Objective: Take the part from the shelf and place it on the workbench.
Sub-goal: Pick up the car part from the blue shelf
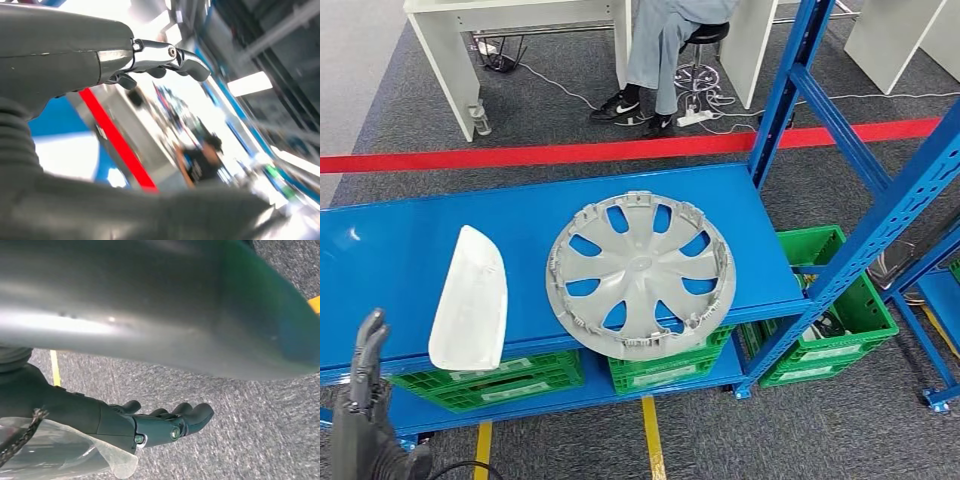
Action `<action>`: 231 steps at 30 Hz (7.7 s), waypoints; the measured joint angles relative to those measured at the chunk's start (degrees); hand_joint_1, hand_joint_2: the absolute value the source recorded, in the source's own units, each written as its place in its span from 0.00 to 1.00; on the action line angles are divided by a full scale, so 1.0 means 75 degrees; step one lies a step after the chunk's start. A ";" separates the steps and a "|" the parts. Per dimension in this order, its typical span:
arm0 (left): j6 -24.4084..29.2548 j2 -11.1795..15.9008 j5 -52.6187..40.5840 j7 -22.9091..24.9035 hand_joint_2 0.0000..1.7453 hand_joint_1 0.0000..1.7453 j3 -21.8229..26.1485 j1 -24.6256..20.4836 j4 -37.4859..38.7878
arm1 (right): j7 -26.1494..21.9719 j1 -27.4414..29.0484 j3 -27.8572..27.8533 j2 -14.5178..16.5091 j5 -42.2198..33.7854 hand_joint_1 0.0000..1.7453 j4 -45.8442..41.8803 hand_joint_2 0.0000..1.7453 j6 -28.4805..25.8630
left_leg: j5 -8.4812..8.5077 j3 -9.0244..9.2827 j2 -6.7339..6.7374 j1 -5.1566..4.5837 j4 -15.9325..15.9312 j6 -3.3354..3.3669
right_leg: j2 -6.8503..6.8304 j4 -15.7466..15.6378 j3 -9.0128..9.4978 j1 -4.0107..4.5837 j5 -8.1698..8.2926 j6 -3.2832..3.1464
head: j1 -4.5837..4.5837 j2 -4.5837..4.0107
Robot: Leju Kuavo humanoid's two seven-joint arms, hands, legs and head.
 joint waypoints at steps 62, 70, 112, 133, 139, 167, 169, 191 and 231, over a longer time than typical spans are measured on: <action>0.0001 -0.2118 -0.2192 0.2782 1.00 0.00 0.0448 -0.1380 0.3994 | 0.0042 -0.0231 0.1596 0.0066 -0.1061 0.00 0.0019 0.00 0.0140 | 0.0000 0.0003 0.0000 -0.0002 0.0001 0.0000 | -0.0001 0.0000 0.0000 -0.0001 0.0001 0.0001 | 0.0000 0.0000; -0.0032 -0.1714 -0.2893 0.2953 1.00 0.00 0.0660 -0.1785 0.4201 | 0.0119 -0.0221 0.1746 0.0001 -0.1198 0.00 0.0023 0.00 0.0139 | 0.0000 0.0003 0.0000 -0.0001 0.0001 -0.0001 | -0.0001 0.0001 0.0001 -0.0001 0.0001 0.0002 | -0.0001 0.0000; -0.0245 -0.1579 -0.2949 0.3175 1.00 0.99 0.0982 -0.2310 0.4779 | 0.0149 -0.0250 0.2397 -0.0080 -0.1518 0.00 0.0037 0.00 0.0173 | 0.0000 0.0007 -0.0002 -0.0002 0.0001 -0.0001 | -0.0008 0.0001 0.0008 -0.0002 0.0001 0.0002 | -0.0001 0.0000; 0.0762 -0.1522 -0.4518 0.3421 1.00 0.96 0.1077 -0.2426 0.3959 | 0.0133 -0.0250 0.2681 -0.0116 -0.1837 0.00 0.0041 0.00 0.0176 | 0.0001 0.0008 -0.0001 -0.0001 0.0001 -0.0001 | -0.0003 0.0002 0.0009 -0.0001 0.0002 0.0002 | -0.0001 0.0000; 0.1387 -0.1447 -0.5191 0.3449 1.00 0.86 0.1075 -0.2416 0.3435 | 0.0122 -0.0249 0.2809 -0.0121 -0.1918 0.00 0.0041 0.00 0.0170 | 0.0000 0.0006 -0.0001 -0.0001 0.0001 -0.0001 | -0.0002 0.0002 0.0006 -0.0001 0.0002 0.0001 | 0.0000 0.0000; 0.1788 -0.0846 -0.7657 0.4567 1.00 0.84 0.0750 -0.2465 0.1541 | 0.0091 -0.0261 0.3338 -0.0121 -0.2364 0.00 0.0041 0.00 0.0208 | 0.0000 0.0006 -0.0001 -0.0001 0.0001 -0.0001 | -0.0002 0.0002 0.0005 -0.0001 0.0002 0.0001 | 0.0000 0.0000; 0.1786 -0.0846 -0.7574 0.4612 1.00 0.84 0.0726 -0.2465 0.1541 | 0.0090 -0.0261 0.3340 -0.0121 -0.2386 0.00 0.0042 0.00 0.0200 | 0.0000 0.0006 -0.0001 -0.0001 0.0001 -0.0001 | -0.0002 0.0002 0.0005 -0.0001 0.0002 0.0001 | 0.0001 0.0000; 0.1738 -0.0805 -0.7832 0.4937 1.00 0.84 0.0657 -0.2263 0.1544 | 0.0032 -0.0252 0.3446 -0.0109 -0.2619 0.00 0.0042 0.00 0.0109 | -0.0001 0.0006 -0.0001 -0.0009 0.0008 -0.0001 | -0.0001 -0.0001 0.0006 -0.0011 0.0004 0.0006 | -0.0001 0.0000; 0.1390 -0.0655 -0.7972 0.5313 1.00 0.84 0.1013 -0.1763 0.1441 | 0.0036 -0.0253 0.3585 0.0149 -0.2920 0.00 0.0044 0.00 -0.0010 | -0.0370 0.0626 0.0025 0.0007 -0.0167 -0.0079 | -0.0048 0.0216 -0.0819 0.0074 0.0659 -0.0161 | -0.0041 0.0000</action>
